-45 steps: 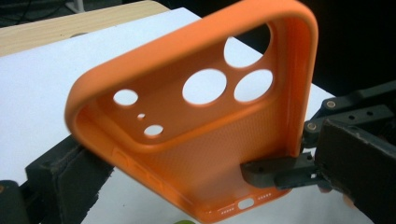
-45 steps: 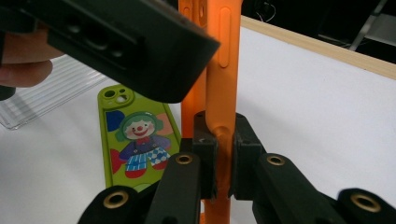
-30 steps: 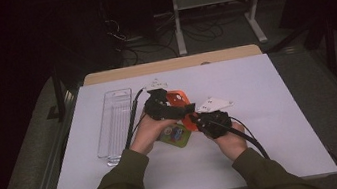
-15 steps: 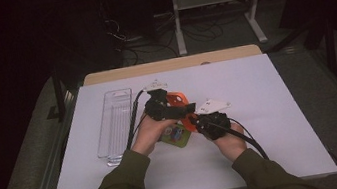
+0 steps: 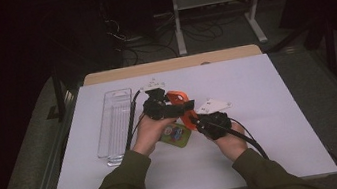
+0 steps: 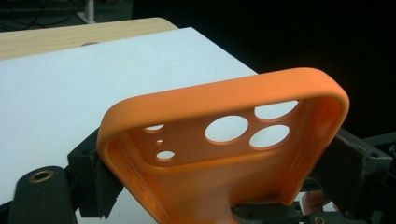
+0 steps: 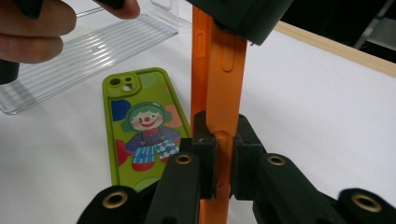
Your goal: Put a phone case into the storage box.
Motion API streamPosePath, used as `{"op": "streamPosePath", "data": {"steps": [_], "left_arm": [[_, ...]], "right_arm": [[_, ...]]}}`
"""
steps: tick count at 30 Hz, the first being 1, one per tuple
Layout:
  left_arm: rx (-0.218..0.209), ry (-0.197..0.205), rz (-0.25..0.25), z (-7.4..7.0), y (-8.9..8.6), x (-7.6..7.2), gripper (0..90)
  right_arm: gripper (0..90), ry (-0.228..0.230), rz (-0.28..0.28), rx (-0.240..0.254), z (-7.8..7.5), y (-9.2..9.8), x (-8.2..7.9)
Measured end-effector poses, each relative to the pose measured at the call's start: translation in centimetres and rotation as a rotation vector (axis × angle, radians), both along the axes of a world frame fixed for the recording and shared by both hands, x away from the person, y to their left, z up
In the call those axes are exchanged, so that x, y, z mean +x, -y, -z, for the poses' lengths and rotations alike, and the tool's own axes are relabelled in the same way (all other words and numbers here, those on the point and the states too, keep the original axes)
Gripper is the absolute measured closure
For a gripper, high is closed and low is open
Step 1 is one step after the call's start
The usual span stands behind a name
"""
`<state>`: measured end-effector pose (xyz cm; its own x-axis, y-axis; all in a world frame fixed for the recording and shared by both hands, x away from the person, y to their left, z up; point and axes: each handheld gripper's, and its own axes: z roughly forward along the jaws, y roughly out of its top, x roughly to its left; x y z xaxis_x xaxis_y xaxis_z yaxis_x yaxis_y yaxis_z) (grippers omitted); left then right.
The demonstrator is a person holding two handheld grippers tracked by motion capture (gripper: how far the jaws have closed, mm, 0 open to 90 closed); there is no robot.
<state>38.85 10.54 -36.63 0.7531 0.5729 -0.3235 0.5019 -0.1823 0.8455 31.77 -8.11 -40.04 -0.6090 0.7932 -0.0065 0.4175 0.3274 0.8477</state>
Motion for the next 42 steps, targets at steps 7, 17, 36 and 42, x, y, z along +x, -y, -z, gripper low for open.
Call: {"op": "streamPosePath", "data": {"steps": [7, 17, 36, 42], "left_arm": [[-0.009, 0.017, 0.011, -0.2, 0.1, -0.1, 15.6], [0.005, 0.034, 0.005, -0.4, -0.5, 0.0, 15.9], [-0.007, 0.045, -0.005, -1.0, -1.5, 0.3, 15.9], [-0.014, 0.051, -0.008, -1.3, -1.7, 0.2, 15.9]], "right_arm": [[78.9, -0.001, -0.010, 0.001, 0.0, 0.1, 0.1], [55.7, -0.004, -0.059, 0.045, -0.6, 1.6, 0.3], [22.3, -0.091, -0.100, 0.061, -0.3, 5.7, -0.1], [13.2, -0.102, -0.096, 0.036, 0.3, 6.9, -0.6]]}}
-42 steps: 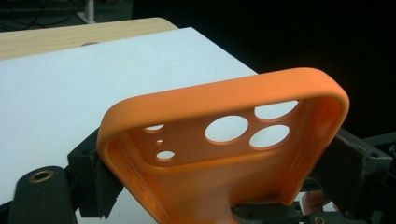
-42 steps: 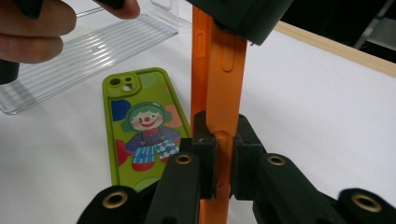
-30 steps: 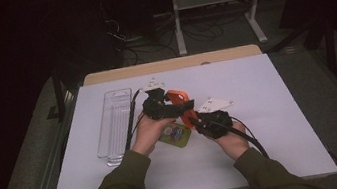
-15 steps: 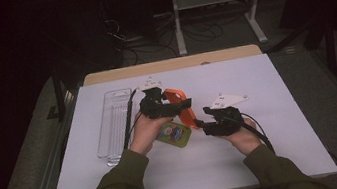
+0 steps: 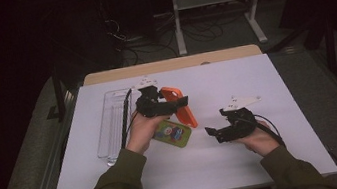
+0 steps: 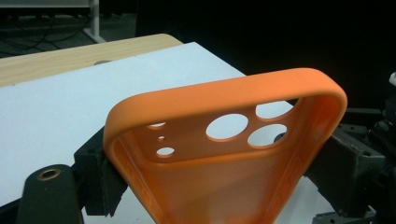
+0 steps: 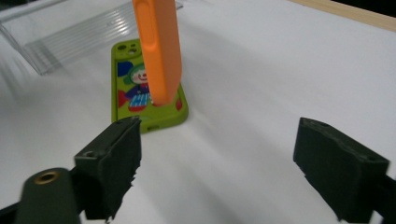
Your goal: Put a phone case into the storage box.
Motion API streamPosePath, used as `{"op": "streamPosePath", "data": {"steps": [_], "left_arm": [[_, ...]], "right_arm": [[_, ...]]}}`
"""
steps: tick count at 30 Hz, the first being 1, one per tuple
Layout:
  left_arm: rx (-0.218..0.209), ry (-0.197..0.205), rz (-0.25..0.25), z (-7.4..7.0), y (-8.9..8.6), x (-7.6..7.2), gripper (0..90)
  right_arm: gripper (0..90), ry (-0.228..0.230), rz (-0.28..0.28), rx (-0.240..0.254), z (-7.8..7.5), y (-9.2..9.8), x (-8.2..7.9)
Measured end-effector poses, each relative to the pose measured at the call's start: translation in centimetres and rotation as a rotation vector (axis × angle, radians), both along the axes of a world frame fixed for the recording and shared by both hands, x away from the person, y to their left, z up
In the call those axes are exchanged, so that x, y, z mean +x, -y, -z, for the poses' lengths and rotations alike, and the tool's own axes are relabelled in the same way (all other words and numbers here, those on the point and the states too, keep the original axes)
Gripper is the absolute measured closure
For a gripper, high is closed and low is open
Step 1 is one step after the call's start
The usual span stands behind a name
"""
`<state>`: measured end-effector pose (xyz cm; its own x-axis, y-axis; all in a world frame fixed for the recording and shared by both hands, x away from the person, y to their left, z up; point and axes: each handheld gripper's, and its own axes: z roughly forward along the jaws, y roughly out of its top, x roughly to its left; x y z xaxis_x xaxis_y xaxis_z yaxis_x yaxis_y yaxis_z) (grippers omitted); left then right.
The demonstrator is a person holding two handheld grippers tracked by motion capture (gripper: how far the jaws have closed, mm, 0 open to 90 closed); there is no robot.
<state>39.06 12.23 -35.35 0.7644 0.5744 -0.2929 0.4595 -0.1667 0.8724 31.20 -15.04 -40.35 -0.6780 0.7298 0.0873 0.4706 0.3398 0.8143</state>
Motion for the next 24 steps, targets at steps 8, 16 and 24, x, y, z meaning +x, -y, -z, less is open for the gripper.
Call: {"op": "streamPosePath", "data": {"steps": [8, 16, 24], "left_arm": [[-0.001, 0.004, 0.003, -0.2, -0.2, 0.0, 15.9], [0.002, 0.010, 0.013, -0.3, -0.2, -0.1, 15.9], [0.016, 0.030, 0.020, -0.7, -0.1, -0.3, 15.9]], "right_arm": [[0.5, -0.013, -0.016, -0.040, 1.3, 1.1, -1.2], [0.0, -0.008, 0.018, -0.041, 2.3, 2.7, -2.5], [0.0, -0.025, 0.028, -0.038, 3.0, 4.2, -3.7]]}}
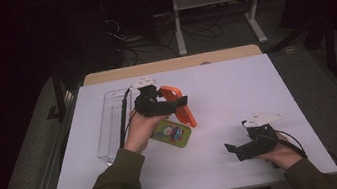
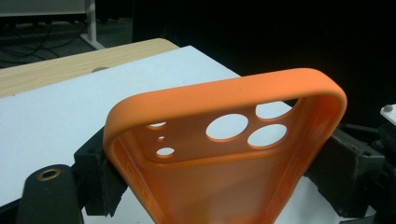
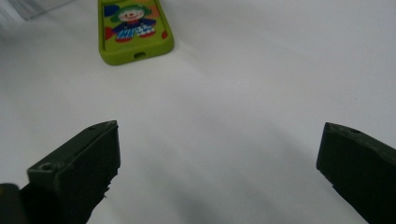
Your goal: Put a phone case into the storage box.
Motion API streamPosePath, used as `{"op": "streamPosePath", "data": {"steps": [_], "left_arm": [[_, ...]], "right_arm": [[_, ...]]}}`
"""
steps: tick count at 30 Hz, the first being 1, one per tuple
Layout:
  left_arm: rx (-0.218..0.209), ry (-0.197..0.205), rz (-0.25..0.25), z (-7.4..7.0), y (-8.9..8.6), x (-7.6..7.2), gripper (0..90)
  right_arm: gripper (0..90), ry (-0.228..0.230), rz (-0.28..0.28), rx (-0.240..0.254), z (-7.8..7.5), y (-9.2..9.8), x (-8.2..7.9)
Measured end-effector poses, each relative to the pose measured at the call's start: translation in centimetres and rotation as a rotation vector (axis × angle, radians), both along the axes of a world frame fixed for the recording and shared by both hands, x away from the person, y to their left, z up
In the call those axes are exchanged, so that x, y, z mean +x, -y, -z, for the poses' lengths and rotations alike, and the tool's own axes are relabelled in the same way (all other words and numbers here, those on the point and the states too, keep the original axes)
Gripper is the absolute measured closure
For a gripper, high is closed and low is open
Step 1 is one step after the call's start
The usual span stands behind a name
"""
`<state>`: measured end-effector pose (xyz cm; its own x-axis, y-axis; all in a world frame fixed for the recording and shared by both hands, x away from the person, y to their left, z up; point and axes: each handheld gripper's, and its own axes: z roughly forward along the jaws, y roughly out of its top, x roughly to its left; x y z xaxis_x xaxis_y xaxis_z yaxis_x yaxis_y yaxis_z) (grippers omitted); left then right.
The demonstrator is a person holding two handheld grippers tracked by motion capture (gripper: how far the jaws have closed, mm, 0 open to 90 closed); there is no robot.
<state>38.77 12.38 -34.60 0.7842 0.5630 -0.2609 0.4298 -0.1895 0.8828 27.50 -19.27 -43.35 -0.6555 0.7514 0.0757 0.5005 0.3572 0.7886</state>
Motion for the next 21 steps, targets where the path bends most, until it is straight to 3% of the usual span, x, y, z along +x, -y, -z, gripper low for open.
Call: {"op": "streamPosePath", "data": {"steps": [11, 21], "left_arm": [[0.028, 0.043, -0.011, -1.4, -0.3, 0.4, 15.8], [0.067, 0.104, -0.096, -4.5, -2.4, 2.9, 15.7]], "right_arm": [[0.0, -0.009, -0.011, -0.020, 0.4, -0.8, 0.0], [0.0, -0.002, -0.001, -0.017, 0.3, -0.6, 0.1]]}}
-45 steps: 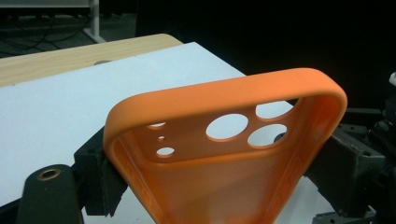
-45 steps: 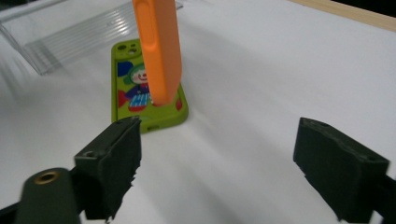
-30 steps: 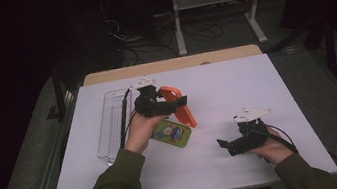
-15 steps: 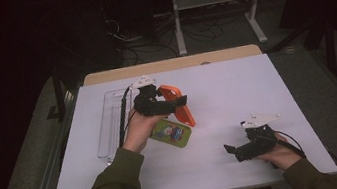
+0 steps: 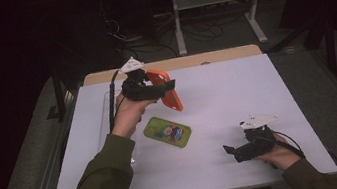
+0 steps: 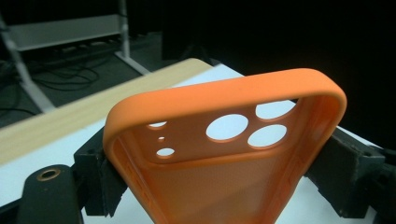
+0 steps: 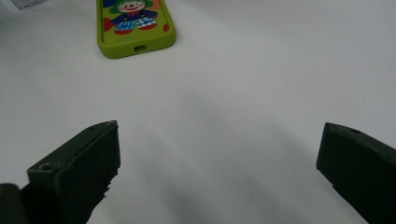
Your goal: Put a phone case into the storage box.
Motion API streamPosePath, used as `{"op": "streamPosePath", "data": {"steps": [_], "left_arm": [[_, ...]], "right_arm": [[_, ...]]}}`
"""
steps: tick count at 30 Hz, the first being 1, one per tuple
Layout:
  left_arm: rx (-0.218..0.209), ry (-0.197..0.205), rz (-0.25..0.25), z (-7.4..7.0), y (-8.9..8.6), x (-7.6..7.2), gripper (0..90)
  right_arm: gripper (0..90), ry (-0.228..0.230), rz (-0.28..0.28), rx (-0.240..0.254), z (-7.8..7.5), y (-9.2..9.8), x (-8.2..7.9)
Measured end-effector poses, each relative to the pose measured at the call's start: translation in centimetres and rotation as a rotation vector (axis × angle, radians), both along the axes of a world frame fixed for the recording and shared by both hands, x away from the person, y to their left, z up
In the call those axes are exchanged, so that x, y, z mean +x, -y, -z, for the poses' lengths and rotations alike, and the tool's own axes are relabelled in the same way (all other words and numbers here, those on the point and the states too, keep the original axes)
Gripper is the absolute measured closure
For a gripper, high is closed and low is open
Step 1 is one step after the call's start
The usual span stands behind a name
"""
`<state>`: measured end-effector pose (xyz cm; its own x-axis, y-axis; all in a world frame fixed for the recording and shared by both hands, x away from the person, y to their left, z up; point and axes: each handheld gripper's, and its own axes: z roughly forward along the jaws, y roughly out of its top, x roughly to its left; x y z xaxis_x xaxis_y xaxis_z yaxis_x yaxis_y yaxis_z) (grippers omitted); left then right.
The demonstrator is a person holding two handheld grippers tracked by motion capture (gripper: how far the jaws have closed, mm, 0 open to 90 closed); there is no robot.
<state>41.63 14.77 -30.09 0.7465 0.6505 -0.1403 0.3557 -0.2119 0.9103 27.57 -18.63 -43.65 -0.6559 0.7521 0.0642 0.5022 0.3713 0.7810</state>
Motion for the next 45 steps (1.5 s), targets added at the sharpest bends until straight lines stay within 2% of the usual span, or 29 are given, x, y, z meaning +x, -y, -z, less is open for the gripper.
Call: {"op": "streamPosePath", "data": {"steps": [7, 14, 20, 24, 31, 32, 35, 39, 40, 45], "left_arm": [[0.023, 0.023, -0.098, -1.1, -1.9, 2.0, 15.7], [0.058, 0.046, -0.253, -2.0, -4.9, 3.9, 15.7], [0.098, 0.055, -0.373, -2.1, -6.9, 4.9, 15.6], [0.144, 0.049, -0.441, -1.7, -7.8, 5.4, 15.6], [0.210, 0.000, -0.532, -0.4, -9.2, 6.4, 15.5], [0.208, -0.003, -0.549, -0.1, -9.2, 6.5, 15.4], [0.245, -0.025, -0.563, 0.5, -9.6, 6.8, 15.4], [0.258, -0.042, -0.591, 1.6, -9.8, 7.2, 15.4], [0.279, -0.049, -0.594, 1.8, -9.9, 7.2, 15.3], [0.285, -0.079, -0.615, 3.4, -9.9, 7.7, 15.2]], "right_arm": [[0.0, 0.004, 0.002, 0.004, -0.1, 0.0, 0.0], [0.0, 0.009, 0.006, 0.002, 0.0, 0.1, 0.0], [0.0, 0.010, 0.013, 0.004, -0.1, 0.1, 0.1], [0.0, 0.010, 0.015, 0.003, -0.1, 0.1, 0.1], [0.0, 0.012, 0.019, 0.001, -0.2, 0.1, 0.1], [0.0, 0.014, 0.021, 0.004, -0.1, 0.1, 0.1], [0.0, 0.013, 0.021, 0.004, -0.2, 0.2, 0.1], [0.0, 0.024, 0.021, 0.006, -0.2, 0.2, 0.1], [0.0, 0.024, 0.022, 0.006, -0.2, 0.3, 0.1], [0.0, 0.019, 0.029, 0.011, -0.3, 0.2, 0.1]]}}
